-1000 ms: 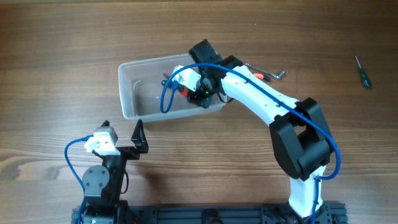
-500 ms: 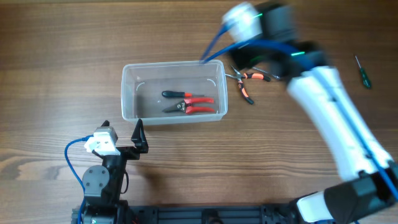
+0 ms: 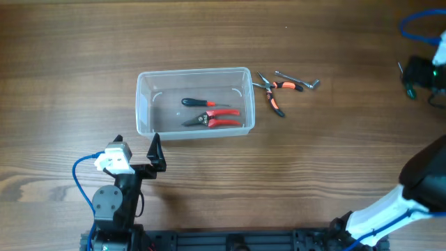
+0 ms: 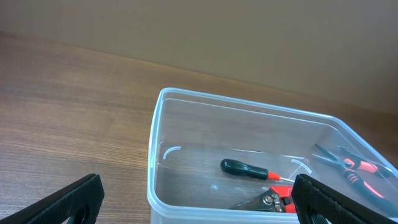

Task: Pack container

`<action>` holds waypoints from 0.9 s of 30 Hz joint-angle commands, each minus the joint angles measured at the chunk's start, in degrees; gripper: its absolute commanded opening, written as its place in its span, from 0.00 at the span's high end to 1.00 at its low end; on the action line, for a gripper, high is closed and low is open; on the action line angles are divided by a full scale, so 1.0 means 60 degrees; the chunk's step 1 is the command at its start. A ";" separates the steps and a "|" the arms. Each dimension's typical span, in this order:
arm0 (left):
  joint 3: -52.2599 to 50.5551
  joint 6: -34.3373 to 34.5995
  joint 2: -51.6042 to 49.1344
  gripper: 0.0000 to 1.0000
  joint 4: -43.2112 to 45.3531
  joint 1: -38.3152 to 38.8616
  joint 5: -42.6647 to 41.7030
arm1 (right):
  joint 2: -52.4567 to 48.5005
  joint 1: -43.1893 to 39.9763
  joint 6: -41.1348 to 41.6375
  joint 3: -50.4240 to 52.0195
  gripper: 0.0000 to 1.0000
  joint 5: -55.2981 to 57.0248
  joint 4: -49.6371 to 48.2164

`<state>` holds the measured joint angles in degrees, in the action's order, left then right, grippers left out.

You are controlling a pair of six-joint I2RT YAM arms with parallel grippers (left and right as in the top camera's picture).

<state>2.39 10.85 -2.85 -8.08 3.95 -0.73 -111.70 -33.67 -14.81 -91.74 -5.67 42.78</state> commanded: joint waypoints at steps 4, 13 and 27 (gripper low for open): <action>-0.0040 0.0084 -0.0029 0.00 -0.0007 -0.0055 0.0025 | -0.1260 0.0018 -0.0885 0.0051 0.10 -0.0335 -0.0266; -0.0040 0.0084 -0.0029 0.00 -0.0007 -0.0055 0.0025 | -0.1698 -0.0098 -0.1300 0.0051 0.14 0.0339 -0.1614; -0.0040 0.0084 -0.0029 0.00 -0.0007 -0.0055 0.0025 | -0.2477 -0.0102 -0.1282 0.0051 0.26 0.0382 -0.2856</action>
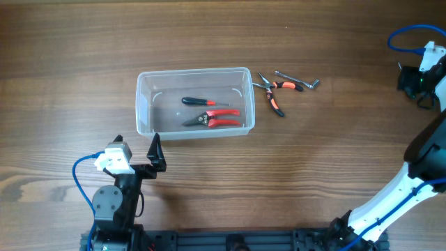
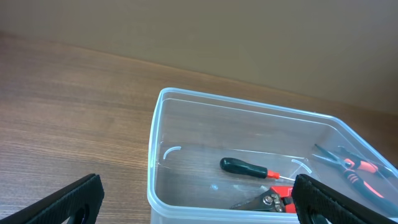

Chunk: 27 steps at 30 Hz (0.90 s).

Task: Pack container

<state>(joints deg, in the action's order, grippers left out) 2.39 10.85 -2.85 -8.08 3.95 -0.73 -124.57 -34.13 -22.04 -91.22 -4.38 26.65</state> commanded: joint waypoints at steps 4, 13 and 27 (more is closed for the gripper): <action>-0.0040 0.0084 -0.0029 0.00 -0.0007 -0.0055 0.0025 | -0.0692 -0.0022 -0.0051 -0.0036 0.29 0.0160 -0.0240; -0.0040 0.0084 -0.0029 0.00 -0.0007 -0.0055 0.0025 | -0.0973 -0.0022 0.0219 -0.0036 0.51 0.0157 -0.0222; -0.0044 0.0084 -0.0029 0.00 -0.0007 -0.0055 0.0025 | -0.0317 0.0444 0.2284 -0.0051 0.96 -0.1953 0.1701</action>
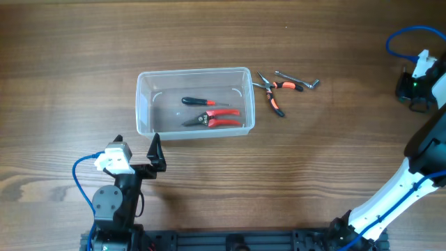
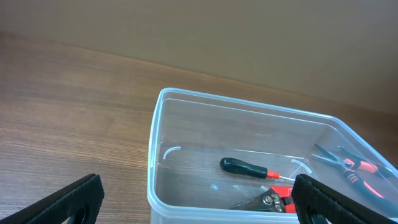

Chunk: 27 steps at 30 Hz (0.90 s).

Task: Pack container

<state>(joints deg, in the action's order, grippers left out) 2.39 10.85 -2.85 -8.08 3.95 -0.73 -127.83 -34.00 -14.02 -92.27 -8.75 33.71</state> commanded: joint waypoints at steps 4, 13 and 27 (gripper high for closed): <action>-0.0040 0.0084 -0.0029 0.00 -0.0007 -0.0055 0.0025 | 0.0769 0.1249 0.0958 0.0124 0.96 -0.1985 0.1308; -0.0040 0.0084 -0.0029 0.00 -0.0007 -0.0055 0.0025 | 0.3519 0.5858 0.0922 0.0117 0.96 -0.2747 0.2044; -0.0040 0.0084 -0.0029 0.00 -0.0007 -0.0055 0.0025 | 0.2532 1.2072 -0.4386 0.0193 0.96 0.1501 0.1541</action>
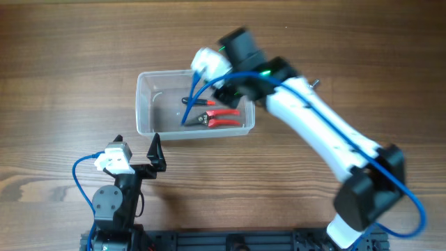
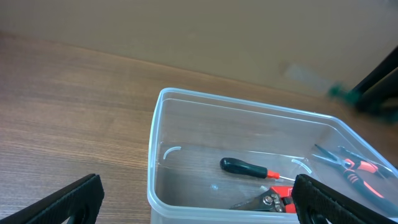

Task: Pack container

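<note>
A clear plastic container (image 1: 143, 104) stands mid-table. Inside it lie a black-handled screwdriver (image 2: 242, 167) and red-handled cutters (image 1: 219, 118). My right arm reaches from the lower right across the tub's right end. Its blurred gripper (image 1: 235, 45) hangs over the back rim, and its fingers cannot be made out. The orange-handled pliers beside the tub are hidden under that arm in the overhead view, but show through the wall (image 2: 354, 167) in the left wrist view. My left gripper (image 1: 137, 145) is open and empty, just in front of the tub.
The tip of a metal wrench (image 1: 315, 84) pokes out from behind the right arm, right of the container. A blue cable (image 1: 188, 104) from the right wrist dangles over the tub. Bare wooden table (image 1: 63, 70) surrounds everything.
The right arm was at the far right edge of the table. It now stretches across to the container, with its wrist over the back right rim. The left gripper has not moved.
Through all earlier moments the right arm stayed at the far right edge, shifting only slightly, and the left gripper rested open before the tub. The screwdriver and cutters lay inside, the pliers and wrench outside. Now the right arm is over the container.
</note>
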`<action>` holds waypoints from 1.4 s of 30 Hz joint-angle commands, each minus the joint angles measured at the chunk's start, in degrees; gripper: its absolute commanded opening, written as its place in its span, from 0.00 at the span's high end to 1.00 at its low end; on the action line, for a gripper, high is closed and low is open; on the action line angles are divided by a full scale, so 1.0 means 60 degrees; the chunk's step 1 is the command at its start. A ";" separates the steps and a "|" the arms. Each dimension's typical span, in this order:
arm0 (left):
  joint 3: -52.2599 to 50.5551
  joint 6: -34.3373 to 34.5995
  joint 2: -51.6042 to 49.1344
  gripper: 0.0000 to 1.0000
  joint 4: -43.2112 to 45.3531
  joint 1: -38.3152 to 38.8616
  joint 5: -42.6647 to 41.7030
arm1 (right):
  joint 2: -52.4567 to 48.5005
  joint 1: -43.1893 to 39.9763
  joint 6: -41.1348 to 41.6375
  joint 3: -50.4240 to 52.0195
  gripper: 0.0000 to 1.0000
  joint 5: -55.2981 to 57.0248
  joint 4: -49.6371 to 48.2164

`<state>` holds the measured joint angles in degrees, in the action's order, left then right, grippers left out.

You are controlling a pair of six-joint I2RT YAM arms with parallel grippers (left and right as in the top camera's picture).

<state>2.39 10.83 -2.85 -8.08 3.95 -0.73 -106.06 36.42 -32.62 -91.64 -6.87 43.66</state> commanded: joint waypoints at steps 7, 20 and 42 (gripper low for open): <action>-0.0040 0.0087 -0.0029 0.00 -0.0007 -0.0055 0.0025 | -0.1716 0.0517 -0.0295 0.0051 0.53 0.1271 -0.0375; -0.0040 0.0087 -0.0029 0.00 -0.0007 -0.0055 0.0025 | 0.1231 -0.2124 0.3541 -0.0397 0.00 0.1636 0.0215; -0.0040 0.0087 -0.0029 0.00 -0.0007 -0.0055 0.0025 | -0.1909 -0.4313 0.3978 -0.0142 0.33 -0.0586 0.2656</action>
<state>2.39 10.85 -2.85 -8.08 3.95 -0.73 -113.80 8.58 -9.54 -93.03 -8.43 59.37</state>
